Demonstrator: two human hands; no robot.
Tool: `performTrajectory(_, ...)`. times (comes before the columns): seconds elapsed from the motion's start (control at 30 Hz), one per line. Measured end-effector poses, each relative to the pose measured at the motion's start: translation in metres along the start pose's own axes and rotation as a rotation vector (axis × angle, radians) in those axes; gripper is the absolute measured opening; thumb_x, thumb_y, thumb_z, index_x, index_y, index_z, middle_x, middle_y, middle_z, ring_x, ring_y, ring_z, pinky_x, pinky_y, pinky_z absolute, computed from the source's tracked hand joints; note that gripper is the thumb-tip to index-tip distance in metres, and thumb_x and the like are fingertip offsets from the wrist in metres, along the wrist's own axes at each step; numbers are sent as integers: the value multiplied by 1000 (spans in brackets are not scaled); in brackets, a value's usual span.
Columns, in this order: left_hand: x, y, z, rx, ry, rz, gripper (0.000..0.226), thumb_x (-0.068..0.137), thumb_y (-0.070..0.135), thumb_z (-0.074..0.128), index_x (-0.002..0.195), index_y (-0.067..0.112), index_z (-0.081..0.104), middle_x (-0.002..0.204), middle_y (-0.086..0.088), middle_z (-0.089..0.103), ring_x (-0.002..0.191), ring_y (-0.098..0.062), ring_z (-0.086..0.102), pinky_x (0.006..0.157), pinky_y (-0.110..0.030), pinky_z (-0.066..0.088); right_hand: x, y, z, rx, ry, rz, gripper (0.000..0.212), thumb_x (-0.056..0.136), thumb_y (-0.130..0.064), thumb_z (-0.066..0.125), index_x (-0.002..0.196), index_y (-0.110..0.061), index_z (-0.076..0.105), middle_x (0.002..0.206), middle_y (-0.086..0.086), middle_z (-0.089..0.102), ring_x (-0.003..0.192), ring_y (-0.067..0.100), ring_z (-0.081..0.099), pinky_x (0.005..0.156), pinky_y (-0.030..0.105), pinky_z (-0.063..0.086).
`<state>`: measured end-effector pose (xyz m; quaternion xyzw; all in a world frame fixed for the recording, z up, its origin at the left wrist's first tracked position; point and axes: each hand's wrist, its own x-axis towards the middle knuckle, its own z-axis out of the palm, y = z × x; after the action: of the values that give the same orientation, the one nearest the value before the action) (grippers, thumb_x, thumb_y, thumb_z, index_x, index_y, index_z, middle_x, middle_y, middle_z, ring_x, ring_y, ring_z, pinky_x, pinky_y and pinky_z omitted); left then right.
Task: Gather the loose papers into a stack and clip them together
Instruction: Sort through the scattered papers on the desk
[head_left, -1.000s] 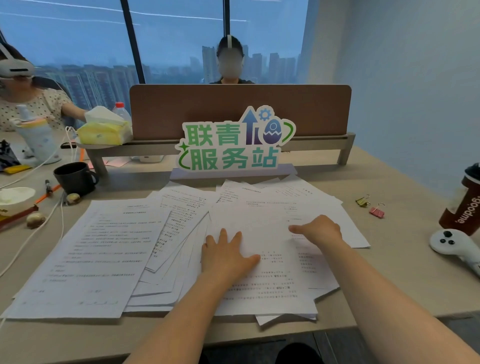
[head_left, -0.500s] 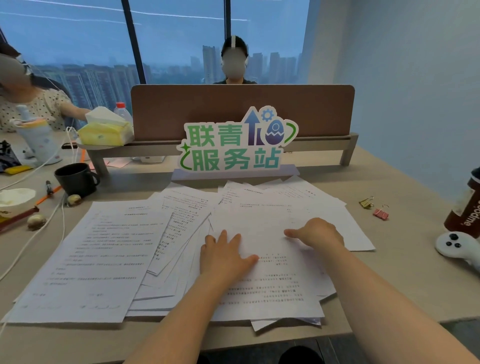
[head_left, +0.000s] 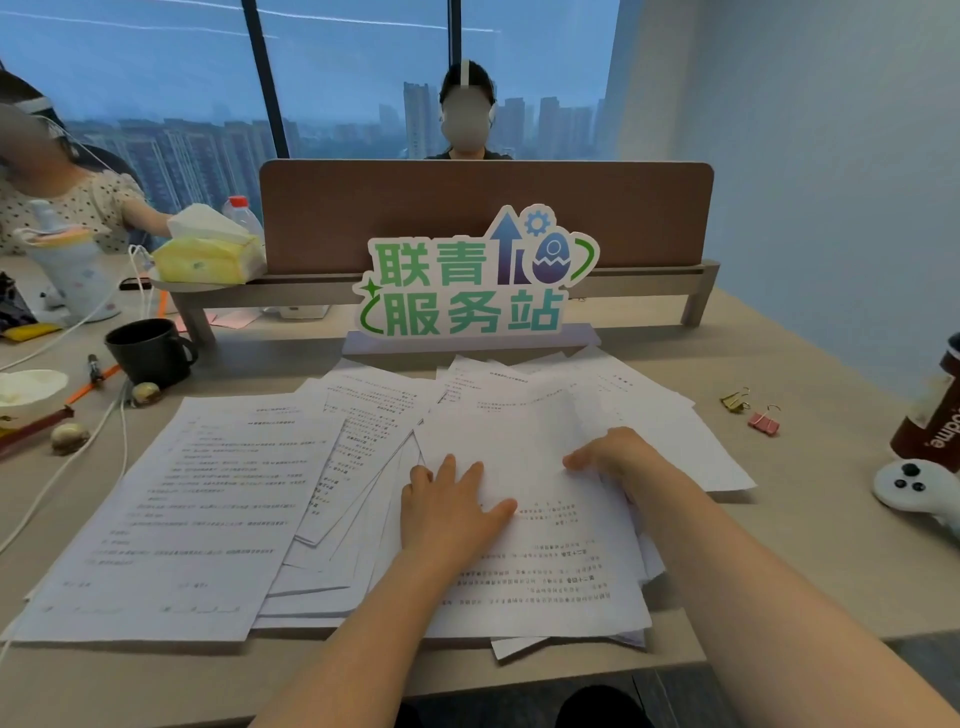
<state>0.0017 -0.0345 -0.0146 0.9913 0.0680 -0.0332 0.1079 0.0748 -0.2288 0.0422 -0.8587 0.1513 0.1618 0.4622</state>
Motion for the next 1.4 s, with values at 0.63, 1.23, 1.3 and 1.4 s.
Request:
performTrajectory(0.63,23,-21,-76,-1334,164,-256,70,89,41,68,148,22,36,133,1,58,110,-25,63,83,-42,52,-20,-30,-34,596,-44,-497,22,75,-3,79,96,-6,72,93,14,77,83,39,74,79,57,59)
performTrajectory(1.23,27,-15,-58,-984,280,-98,30,98,23,50,128,21,56,118,-1,65,109,-25,62,88,-40,52,-23,-18,16,306,123,-600,8,95,-17,59,100,-20,64,96,-5,67,93,26,64,83,43,55)
performTrajectory(1.3,26,-16,-57,-986,266,-98,32,98,23,49,130,23,55,120,0,65,106,-21,63,86,-38,53,-23,-20,17,274,173,-583,15,98,-18,54,88,-16,65,90,2,68,84,27,65,77,48,57)
performTrajectory(1.4,25,-28,-60,-912,249,-108,32,97,27,52,129,25,54,121,2,64,99,-15,61,74,-28,47,-25,-26,15,287,249,-585,20,98,-16,52,88,-4,64,86,14,69,76,31,66,69,46,58)
